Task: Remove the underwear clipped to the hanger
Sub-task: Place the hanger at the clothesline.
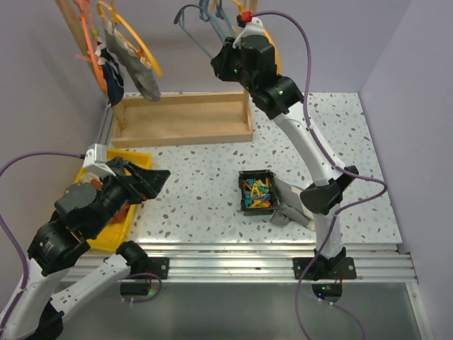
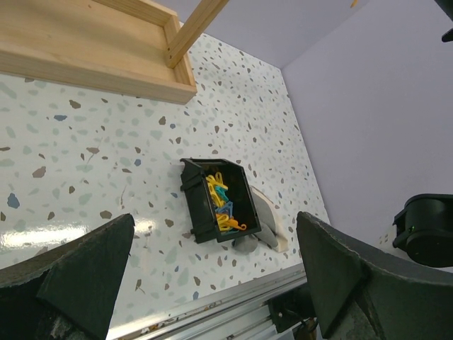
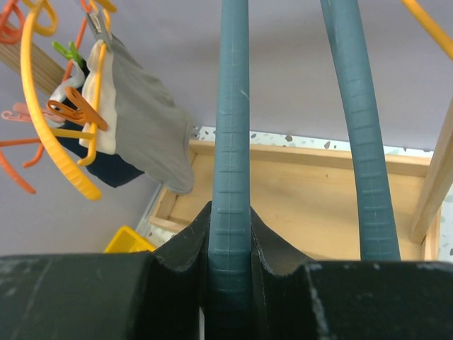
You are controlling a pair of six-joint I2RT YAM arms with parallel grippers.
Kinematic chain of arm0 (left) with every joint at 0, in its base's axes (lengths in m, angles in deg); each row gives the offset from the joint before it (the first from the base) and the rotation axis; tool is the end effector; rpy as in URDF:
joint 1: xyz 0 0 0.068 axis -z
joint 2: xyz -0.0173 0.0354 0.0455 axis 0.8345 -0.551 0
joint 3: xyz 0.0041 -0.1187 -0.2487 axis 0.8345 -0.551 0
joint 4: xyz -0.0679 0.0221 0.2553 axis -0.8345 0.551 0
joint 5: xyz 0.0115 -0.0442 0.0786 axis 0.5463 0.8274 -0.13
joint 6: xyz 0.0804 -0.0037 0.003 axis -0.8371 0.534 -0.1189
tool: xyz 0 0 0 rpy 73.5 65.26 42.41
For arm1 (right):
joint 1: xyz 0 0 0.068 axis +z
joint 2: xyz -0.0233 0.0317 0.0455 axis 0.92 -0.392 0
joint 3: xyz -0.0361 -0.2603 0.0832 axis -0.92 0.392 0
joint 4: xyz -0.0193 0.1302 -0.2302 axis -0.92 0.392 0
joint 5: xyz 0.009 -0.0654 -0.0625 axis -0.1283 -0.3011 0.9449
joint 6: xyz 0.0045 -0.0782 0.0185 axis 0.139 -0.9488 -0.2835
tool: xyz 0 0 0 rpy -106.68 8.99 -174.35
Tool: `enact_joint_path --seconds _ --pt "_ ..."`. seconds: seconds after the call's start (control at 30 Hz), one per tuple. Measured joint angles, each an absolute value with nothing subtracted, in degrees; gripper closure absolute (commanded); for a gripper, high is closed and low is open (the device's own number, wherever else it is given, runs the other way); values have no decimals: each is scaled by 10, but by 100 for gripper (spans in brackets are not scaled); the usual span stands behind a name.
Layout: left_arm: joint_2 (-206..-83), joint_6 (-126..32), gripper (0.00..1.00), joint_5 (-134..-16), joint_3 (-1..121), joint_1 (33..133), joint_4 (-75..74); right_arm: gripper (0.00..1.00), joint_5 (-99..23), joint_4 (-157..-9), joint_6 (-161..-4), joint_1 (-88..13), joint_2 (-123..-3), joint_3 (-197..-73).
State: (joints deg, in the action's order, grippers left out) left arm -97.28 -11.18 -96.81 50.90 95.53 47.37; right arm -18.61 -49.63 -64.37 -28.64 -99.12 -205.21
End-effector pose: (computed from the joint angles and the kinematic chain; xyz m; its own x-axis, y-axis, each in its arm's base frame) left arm 0.0852 -0.0477 0.4034 -0.4194 -0.5814 -0.6971 0.1795 0.6997 -0.6916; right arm 0.3807 0.2828 0.5096 -0.2569 0.3287 -0.9088 -0.3799 0.8303 0.4077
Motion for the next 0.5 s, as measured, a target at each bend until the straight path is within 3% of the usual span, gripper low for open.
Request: enact_joint_path --seconds 0.1,0.13,0.17,0.2,0.3,0.33,0.43,0.5 --pt "-975 -112 0 -968 509 955 473 100 -185 -487 -646 -286 -992 -2051" --pt "-976 -112 0 -968 509 955 473 95 -185 -483 -647 -286 -992 -2055" --pt "-977 -112 0 -968 509 955 473 82 -186 -480 -647 -286 -993 -2060" --pt "-978 -112 0 -968 509 955 473 62 -186 -477 -647 -286 -992 -2064" --pt "-981 -112 0 -968 509 955 473 38 -189 -477 -649 -286 -982 -2057" --pt "-981 -112 0 -968 509 955 473 19 -193 -478 -650 -286 -970 -2041" --pt "-985 -112 0 -968 509 955 472 2 -209 -467 -656 -286 -912 -1966" --pt "-989 -112 0 -968 509 955 470 2 -225 -452 -664 -286 -858 -1903"
